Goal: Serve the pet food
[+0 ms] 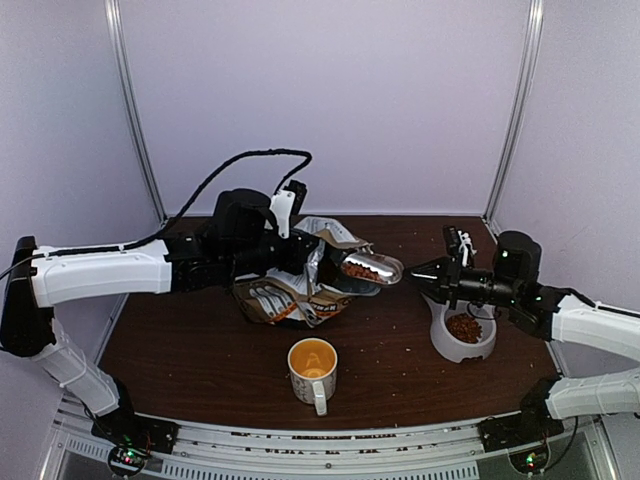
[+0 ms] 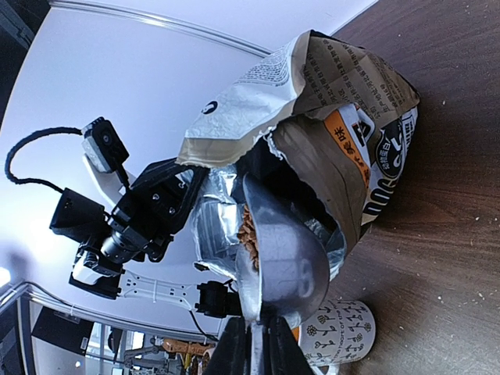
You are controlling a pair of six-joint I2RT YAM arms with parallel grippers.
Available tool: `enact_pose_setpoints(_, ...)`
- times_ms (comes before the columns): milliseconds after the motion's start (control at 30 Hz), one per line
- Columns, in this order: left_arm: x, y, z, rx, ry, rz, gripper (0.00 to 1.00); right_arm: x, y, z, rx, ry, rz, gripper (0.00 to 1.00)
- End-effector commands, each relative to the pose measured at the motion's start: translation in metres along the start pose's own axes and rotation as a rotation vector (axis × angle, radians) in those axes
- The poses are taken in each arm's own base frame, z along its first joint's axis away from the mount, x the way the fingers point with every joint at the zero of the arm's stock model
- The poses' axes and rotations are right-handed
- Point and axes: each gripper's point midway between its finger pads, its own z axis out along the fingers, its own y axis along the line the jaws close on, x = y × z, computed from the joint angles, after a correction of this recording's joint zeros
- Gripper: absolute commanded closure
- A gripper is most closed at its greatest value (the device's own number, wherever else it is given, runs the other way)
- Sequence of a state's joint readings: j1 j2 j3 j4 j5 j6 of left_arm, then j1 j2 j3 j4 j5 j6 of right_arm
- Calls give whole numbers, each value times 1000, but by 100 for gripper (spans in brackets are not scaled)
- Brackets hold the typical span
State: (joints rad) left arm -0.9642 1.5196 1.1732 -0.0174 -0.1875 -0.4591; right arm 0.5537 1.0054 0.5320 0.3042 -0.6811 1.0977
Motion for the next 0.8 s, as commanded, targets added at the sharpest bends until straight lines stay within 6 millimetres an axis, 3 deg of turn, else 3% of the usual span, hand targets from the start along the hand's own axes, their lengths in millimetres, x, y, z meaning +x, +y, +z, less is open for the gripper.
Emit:
enact_pose_setpoints(0,-18,21,-3,-73,-37,-42,100,-2,20,-8,-63,0,-12,100)
enact_pose_setpoints(233,-18,22,-1,-64,-31,-41,100,-14,49,-21,-178,-57,9,100)
enact_pose_setpoints(467,-18,22,-3,-63,-28,-38,100,-25,55,-31,-213,-119,25,100)
enact_pose_setpoints(633,-20,23,-8,-65,-41,-32,100,-50,29,-51,-130,-268,49,100)
enact_pose_setpoints(767,-22,23,-14,-57,-53,-18,100,-74,-21,-79,-1,-430,111,100)
